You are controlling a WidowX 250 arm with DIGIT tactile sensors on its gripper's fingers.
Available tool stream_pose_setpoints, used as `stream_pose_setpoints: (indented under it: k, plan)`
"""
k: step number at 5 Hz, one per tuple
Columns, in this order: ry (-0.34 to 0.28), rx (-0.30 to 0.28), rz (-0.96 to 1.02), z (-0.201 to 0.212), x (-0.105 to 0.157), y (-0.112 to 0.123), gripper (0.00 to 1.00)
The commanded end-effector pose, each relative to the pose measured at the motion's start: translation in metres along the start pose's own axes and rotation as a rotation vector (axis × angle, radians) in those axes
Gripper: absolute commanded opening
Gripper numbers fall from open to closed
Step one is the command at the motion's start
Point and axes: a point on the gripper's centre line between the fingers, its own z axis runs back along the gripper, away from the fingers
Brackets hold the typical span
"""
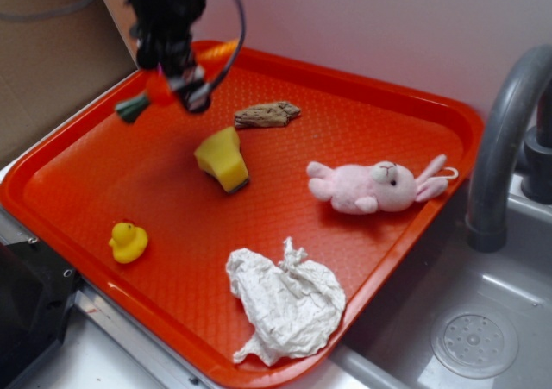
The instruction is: Grab the carrot.
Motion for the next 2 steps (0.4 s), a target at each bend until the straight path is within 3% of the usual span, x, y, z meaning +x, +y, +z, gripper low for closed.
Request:
stream_pose_setpoints:
  k: [1,2]
  plan:
    - [-0.071,0.0,0.211,0.0869,0.0008,-0.0258,0.0]
    - [-0.064,0.038,0.212,0.0822,-0.0091,-0.0187,0.0]
